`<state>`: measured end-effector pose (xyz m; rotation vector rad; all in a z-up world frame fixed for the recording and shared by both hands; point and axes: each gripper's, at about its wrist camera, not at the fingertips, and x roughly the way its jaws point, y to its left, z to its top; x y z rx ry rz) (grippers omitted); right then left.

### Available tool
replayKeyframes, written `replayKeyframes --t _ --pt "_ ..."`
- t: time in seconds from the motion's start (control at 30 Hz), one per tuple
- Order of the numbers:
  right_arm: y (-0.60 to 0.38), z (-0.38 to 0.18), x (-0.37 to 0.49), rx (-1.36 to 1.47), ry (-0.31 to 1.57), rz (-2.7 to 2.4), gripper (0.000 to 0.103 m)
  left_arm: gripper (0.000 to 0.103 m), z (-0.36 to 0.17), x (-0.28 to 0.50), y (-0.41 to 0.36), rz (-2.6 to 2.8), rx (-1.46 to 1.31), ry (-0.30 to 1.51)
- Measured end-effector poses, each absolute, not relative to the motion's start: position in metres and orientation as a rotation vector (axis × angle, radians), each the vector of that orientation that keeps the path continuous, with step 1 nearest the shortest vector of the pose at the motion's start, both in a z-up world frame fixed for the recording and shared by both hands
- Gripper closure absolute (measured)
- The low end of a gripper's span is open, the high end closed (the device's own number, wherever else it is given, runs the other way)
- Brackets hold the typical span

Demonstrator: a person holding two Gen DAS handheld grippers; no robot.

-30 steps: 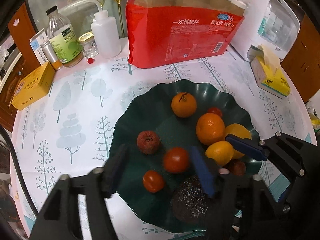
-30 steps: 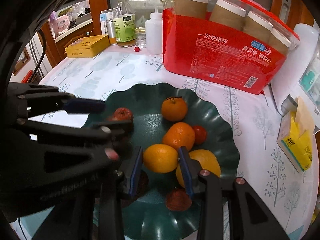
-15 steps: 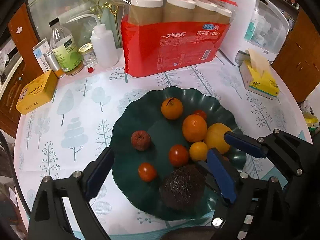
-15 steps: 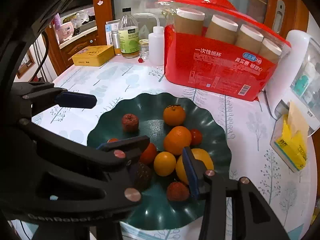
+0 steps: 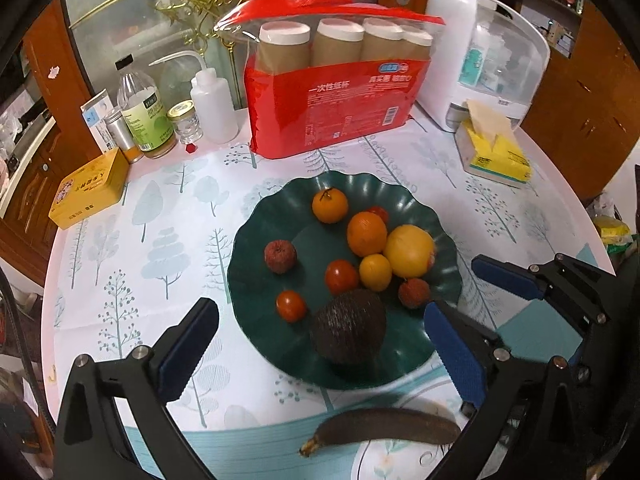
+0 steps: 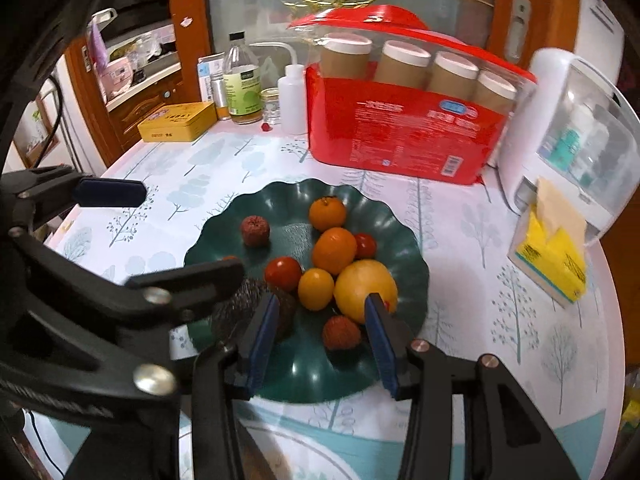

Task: Organize fruits
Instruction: 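Move the left tool back toward the brown banana on the placemat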

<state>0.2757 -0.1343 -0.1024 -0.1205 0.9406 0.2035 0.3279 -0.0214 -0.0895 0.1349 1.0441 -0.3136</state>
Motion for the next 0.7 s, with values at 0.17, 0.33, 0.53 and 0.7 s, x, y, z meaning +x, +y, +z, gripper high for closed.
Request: replayKeyframes --t 0.17,0.33,0.53,0.7 --pt "-0.144 -0.094 0.254 -0.074 0.945 0.167 0.058 0.001 -0.080 0.307 -0.019 -0.353 0.155 1.036" --pt "-0.151 -0.086 0.232 -0.029 0.946 0.130 0.058 0.001 -0.069 0.284 -0.020 -0.407 0.184 1.005" --pt "-0.160 -0.079 0.202 0.052 0.944 0.091 0.058 0.001 -0.056 0.260 -0.019 -0.453 0.237 0.935" --pt "-0.164 -0.081 0.182 0.097 0.952 0.060 0.058 0.001 -0.063 0.248 -0.016 -0.546 0.296 0.935"
